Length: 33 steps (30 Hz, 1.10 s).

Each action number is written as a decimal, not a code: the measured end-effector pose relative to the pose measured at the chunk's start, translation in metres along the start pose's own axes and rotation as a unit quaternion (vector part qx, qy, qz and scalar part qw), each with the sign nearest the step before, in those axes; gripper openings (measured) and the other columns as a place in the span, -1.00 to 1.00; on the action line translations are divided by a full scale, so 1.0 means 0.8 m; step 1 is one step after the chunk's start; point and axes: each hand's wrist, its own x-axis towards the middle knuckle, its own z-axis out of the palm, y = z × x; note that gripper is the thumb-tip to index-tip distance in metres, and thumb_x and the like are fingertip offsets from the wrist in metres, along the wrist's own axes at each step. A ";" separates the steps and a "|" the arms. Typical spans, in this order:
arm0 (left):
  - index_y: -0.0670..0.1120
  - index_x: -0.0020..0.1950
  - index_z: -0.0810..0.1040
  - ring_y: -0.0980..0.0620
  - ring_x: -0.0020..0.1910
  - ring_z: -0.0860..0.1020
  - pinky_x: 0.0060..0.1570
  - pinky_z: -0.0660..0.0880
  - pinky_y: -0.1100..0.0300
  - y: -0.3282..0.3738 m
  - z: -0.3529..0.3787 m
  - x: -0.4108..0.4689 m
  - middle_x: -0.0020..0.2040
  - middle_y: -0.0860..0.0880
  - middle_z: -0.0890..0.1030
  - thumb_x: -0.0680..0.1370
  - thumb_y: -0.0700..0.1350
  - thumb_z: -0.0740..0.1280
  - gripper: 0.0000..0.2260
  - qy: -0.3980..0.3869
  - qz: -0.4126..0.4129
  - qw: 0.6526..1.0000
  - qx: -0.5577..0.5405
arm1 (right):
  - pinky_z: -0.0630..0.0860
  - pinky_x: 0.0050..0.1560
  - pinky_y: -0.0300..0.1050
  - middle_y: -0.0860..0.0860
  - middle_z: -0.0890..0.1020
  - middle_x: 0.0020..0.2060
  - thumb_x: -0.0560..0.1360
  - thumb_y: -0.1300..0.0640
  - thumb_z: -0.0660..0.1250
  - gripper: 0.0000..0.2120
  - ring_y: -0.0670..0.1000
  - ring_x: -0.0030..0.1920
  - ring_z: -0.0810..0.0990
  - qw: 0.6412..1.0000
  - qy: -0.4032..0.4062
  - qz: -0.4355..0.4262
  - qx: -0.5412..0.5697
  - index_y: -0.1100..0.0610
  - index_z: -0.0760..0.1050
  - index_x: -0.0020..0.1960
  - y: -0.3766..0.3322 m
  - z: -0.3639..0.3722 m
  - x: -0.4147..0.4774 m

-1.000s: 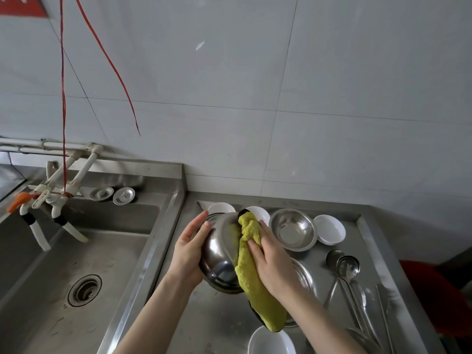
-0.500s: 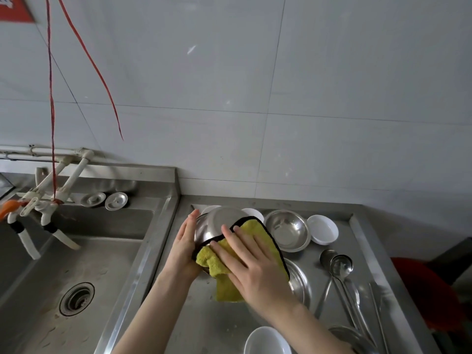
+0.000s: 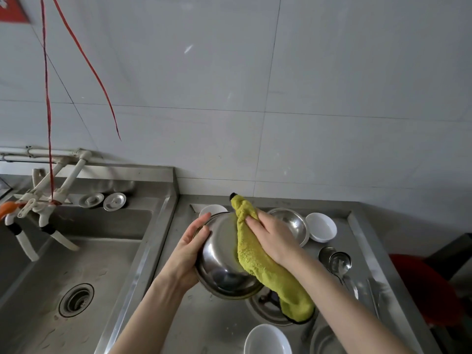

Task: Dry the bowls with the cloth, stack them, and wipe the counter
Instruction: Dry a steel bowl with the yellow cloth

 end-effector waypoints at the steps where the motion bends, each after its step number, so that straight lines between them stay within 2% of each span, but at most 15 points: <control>1: -0.02 0.25 0.59 -0.14 -0.11 0.66 -0.20 0.65 -0.01 0.000 0.000 0.000 0.09 -0.18 0.66 0.26 -0.03 0.60 -0.43 -0.004 -0.006 1.000 0.008 | 0.50 0.05 -0.04 -0.09 0.61 0.01 0.62 -0.16 0.06 -0.69 -0.02 0.02 0.58 0.999 -0.010 -0.017 -0.039 -0.07 0.45 0.21 -0.007 -0.002 0.002; 4: -0.03 0.33 0.53 -0.19 -0.02 0.64 -0.10 0.64 -0.07 -0.001 -0.007 0.002 0.18 -0.23 0.62 0.24 0.03 0.64 -0.31 -0.007 -0.009 1.000 0.007 | 0.44 0.24 -0.01 -0.18 0.41 0.36 0.61 -0.19 0.01 -0.60 -0.06 0.29 0.43 0.986 -0.035 -0.085 -0.138 -0.14 0.29 0.41 -0.019 0.007 0.003; 6: -0.06 0.31 0.53 -0.18 -0.02 0.64 -0.13 0.64 -0.06 0.000 -0.010 0.002 0.17 -0.25 0.61 0.42 -0.02 0.49 -0.53 -0.011 0.003 1.000 0.006 | 0.28 0.41 0.02 -0.16 0.22 0.48 0.61 -0.18 -0.01 -0.53 -0.04 0.45 0.24 0.971 -0.014 -0.140 -0.195 -0.09 0.20 0.49 -0.019 0.020 -0.005; 7: -0.07 0.27 0.55 -0.16 -0.06 0.66 -0.17 0.64 -0.03 0.000 -0.010 0.002 0.13 -0.24 0.62 0.49 -0.08 0.39 -0.65 -0.005 0.004 1.000 -0.003 | 0.21 0.45 0.04 -0.14 0.19 0.50 0.61 -0.17 -0.02 -0.52 -0.01 0.48 0.18 0.960 0.009 -0.170 -0.220 -0.07 0.20 0.50 -0.018 0.026 -0.011; 9: -0.03 0.22 0.58 -0.14 -0.10 0.67 -0.21 0.65 -0.01 0.000 -0.011 0.004 0.08 -0.22 0.65 0.53 -0.13 0.32 -0.74 0.022 0.003 1.000 -0.019 | 0.14 0.47 0.07 -0.11 0.17 0.52 0.62 -0.14 0.00 -0.53 0.03 0.51 0.12 0.938 0.041 -0.224 -0.261 -0.07 0.21 0.49 -0.015 0.037 -0.027; 14: 0.06 0.20 0.56 -0.07 -0.07 0.68 -0.06 0.62 -0.02 0.006 -0.013 0.003 0.02 -0.09 0.70 0.41 -0.05 0.35 -0.65 0.051 0.033 0.998 -0.026 | 0.12 0.47 0.14 -0.10 0.14 0.53 0.63 -0.10 0.07 -0.54 0.03 0.53 0.04 0.910 0.057 -0.291 -0.290 -0.11 0.15 0.52 0.000 0.060 -0.067; 18: 0.07 0.16 0.57 -0.04 -0.10 0.69 -0.15 0.66 0.03 0.006 -0.015 0.005 -0.01 -0.04 0.71 0.42 -0.04 0.33 -0.69 0.048 0.042 0.997 -0.039 | 0.23 0.44 0.11 -0.11 0.14 0.53 0.65 -0.09 0.05 -0.56 0.00 0.53 0.05 0.947 0.115 -0.251 -0.164 -0.07 0.20 0.50 0.013 0.055 -0.069; 21: 0.10 0.16 0.55 -0.02 -0.10 0.69 -0.18 0.66 0.04 0.009 -0.014 0.005 -0.03 -0.01 0.71 0.41 -0.02 0.32 -0.68 0.042 0.039 0.998 -0.036 | 0.14 0.45 -0.23 -0.26 0.09 0.51 0.62 -0.11 0.07 -0.60 -0.18 0.50 0.09 0.983 0.093 -0.157 0.031 -0.30 0.13 0.44 0.010 0.043 -0.054; 23: 0.10 0.18 0.54 -0.01 -0.12 0.70 -0.25 0.65 0.07 0.009 -0.013 0.005 -0.04 0.00 0.72 0.42 -0.01 0.31 -0.68 0.030 0.036 0.998 -0.029 | 0.19 0.40 -0.29 -0.28 0.23 0.46 0.62 -0.10 0.10 -0.63 -0.24 0.43 0.24 0.989 0.065 -0.089 0.096 -0.37 0.18 0.39 0.010 0.034 -0.037; 25: 0.09 0.19 0.54 0.00 -0.13 0.70 -0.29 0.64 0.10 0.006 -0.010 0.004 -0.04 0.00 0.72 0.43 -0.01 0.31 -0.68 0.024 0.025 0.999 -0.024 | 0.40 0.28 -0.14 -0.16 0.54 0.23 0.61 -0.11 0.11 -0.69 -0.13 0.23 0.50 0.993 0.047 -0.027 0.108 -0.21 0.39 0.33 0.006 0.017 -0.018; 27: 0.08 0.18 0.55 -0.02 -0.16 0.70 -0.28 0.64 0.08 0.003 -0.005 0.004 -0.05 -0.03 0.72 0.43 -0.03 0.32 -0.69 0.018 0.008 1.000 -0.018 | 0.49 0.08 -0.03 -0.08 0.63 -0.05 0.61 -0.11 0.11 -0.72 -0.05 -0.01 0.59 0.997 0.019 0.006 0.074 -0.04 0.51 0.17 -0.005 0.002 -0.004; 28: 0.07 0.17 0.56 -0.02 -0.17 0.69 -0.28 0.65 0.07 0.002 -0.002 0.005 -0.05 -0.04 0.72 0.43 -0.04 0.33 -0.69 0.018 0.004 1.000 -0.018 | 0.48 0.03 -0.05 -0.08 0.62 -0.08 0.62 -0.11 0.11 -0.72 -0.04 -0.04 0.58 0.999 0.008 -0.001 0.048 -0.01 0.51 0.15 -0.010 -0.002 0.000; 30: 0.06 0.17 0.56 -0.02 -0.17 0.69 -0.27 0.65 0.07 0.003 0.002 0.006 -0.05 -0.05 0.72 0.42 -0.04 0.34 -0.68 0.025 0.009 1.000 -0.017 | 0.44 0.10 -0.10 -0.14 0.58 0.10 0.62 -0.12 0.09 -0.68 -0.07 0.12 0.53 0.998 0.012 -0.054 -0.016 -0.06 0.44 0.28 -0.015 -0.001 0.005; 32: 0.04 0.18 0.57 -0.04 -0.15 0.69 -0.23 0.65 0.05 0.008 0.003 0.009 -0.02 -0.07 0.71 0.42 -0.03 0.36 -0.67 0.042 0.016 0.999 -0.023 | 0.35 0.31 -0.07 -0.18 0.35 0.41 0.60 -0.18 0.03 -0.57 -0.08 0.39 0.34 0.990 0.024 -0.110 -0.085 -0.12 0.29 0.44 -0.015 0.008 0.004; 33: 0.01 0.19 0.58 -0.05 -0.13 0.68 -0.21 0.66 0.04 0.009 0.004 0.010 0.00 -0.09 0.70 0.43 -0.04 0.37 -0.67 0.050 0.016 0.998 -0.027 | 0.29 0.37 -0.04 -0.19 0.23 0.48 0.59 -0.21 -0.01 -0.53 -0.06 0.46 0.23 0.982 0.036 -0.135 -0.125 -0.12 0.25 0.46 -0.013 0.015 0.000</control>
